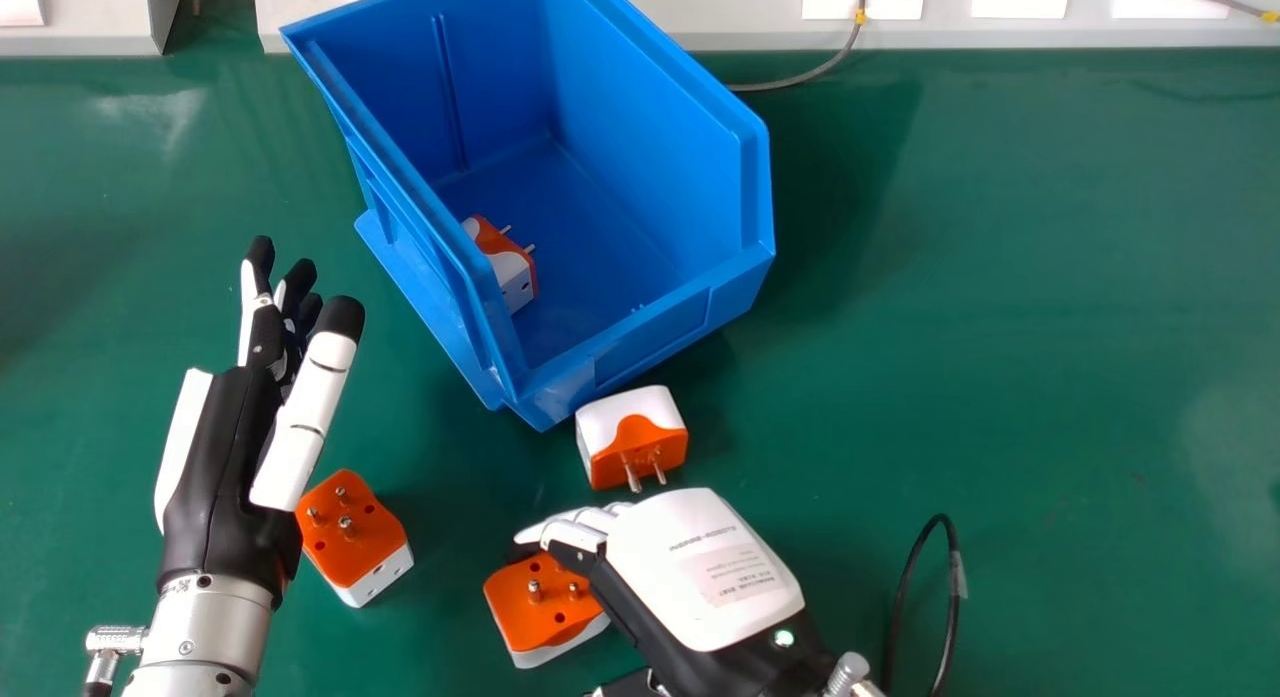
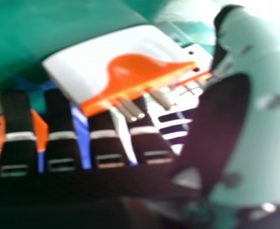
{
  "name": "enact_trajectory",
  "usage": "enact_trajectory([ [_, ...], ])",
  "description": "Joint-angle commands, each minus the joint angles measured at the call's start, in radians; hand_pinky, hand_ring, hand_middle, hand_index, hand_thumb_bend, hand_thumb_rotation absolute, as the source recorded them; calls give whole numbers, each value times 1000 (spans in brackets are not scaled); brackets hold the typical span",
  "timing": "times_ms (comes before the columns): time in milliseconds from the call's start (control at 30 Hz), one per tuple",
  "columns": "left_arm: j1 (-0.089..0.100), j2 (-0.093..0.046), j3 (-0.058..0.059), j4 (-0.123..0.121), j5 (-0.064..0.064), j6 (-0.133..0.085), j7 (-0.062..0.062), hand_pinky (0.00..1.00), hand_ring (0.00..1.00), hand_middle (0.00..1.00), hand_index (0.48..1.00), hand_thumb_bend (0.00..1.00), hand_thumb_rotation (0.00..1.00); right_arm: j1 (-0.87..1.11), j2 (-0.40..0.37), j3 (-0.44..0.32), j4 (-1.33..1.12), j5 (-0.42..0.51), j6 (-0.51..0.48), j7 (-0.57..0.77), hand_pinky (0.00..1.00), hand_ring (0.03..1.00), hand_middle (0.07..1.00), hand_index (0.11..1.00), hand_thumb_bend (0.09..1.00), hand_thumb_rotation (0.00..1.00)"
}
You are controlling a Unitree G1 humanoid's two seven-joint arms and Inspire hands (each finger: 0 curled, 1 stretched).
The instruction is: Pick all objects and put in blue box
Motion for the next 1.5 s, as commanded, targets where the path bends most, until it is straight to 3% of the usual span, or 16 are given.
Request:
enact_trajectory([
  [0, -11, 8, 6, -17, -4, -10, 2, 1000, 1000, 1000, 1000, 652, 839, -17, 3, 6, 21, -9, -2, -11, 610, 716, 755, 726, 480, 401],
  [267, -11, 4, 7, -29, -9, -6, 1, 1000, 1000, 1000, 1000, 655, 838, -61, 4, 19, 109, -24, -4, -59, 584, 678, 716, 704, 449, 373],
  [567, -11, 4, 7, -36, -7, -7, 0, 1000, 1000, 1000, 1000, 646, 834, -104, 12, 42, 198, -44, -6, -111, 424, 492, 557, 630, 408, 270],
  [633, -10, 4, 8, -39, -8, -6, -1, 1000, 1000, 1000, 1000, 646, 833, -116, 14, 52, 224, -48, -10, -126, 392, 462, 535, 577, 443, 195],
  [733, -7, 4, 9, -46, -9, -3, -2, 1000, 1000, 1000, 1000, 646, 833, -129, 12, 61, 252, -41, -19, -135, 379, 449, 524, 557, 458, 156],
  [867, -6, 5, 11, -48, -9, -2, -2, 1000, 1000, 1000, 1000, 645, 832, -136, 4, 65, 264, -24, -30, -130, 294, 358, 460, 530, 490, 64],
  [967, -6, 5, 12, -50, -12, 1, -3, 1000, 1000, 1000, 1000, 643, 832, -137, -3, 59, 272, 6, -62, -126, 263, 325, 446, 525, 494, 51],
  [1100, -9, 7, 13, -45, -10, -1, -4, 1000, 1000, 1000, 1000, 640, 822, -139, -7, 60, 270, 38, -75, -105, 143, 196, 413, 498, 503, 17],
  [1167, -8, 7, 13, -47, -9, -1, -4, 1000, 1000, 1000, 1000, 641, 822, -140, -6, 63, 267, 43, -67, -97, 131, 183, 408, 495, 504, 14],
  [1333, -7, 8, 13, -50, -8, 3, -3, 1000, 1000, 1000, 1000, 638, 819, -136, -2, 61, 253, 65, -61, -65, 108, 157, 283, 479, 492, 108],
  [1467, -5, 9, 12, -56, -6, 7, -2, 1000, 1000, 1000, 1000, 639, 819, -128, -1, 59, 238, 81, -57, -56, 100, 149, 256, 475, 489, 125],
])
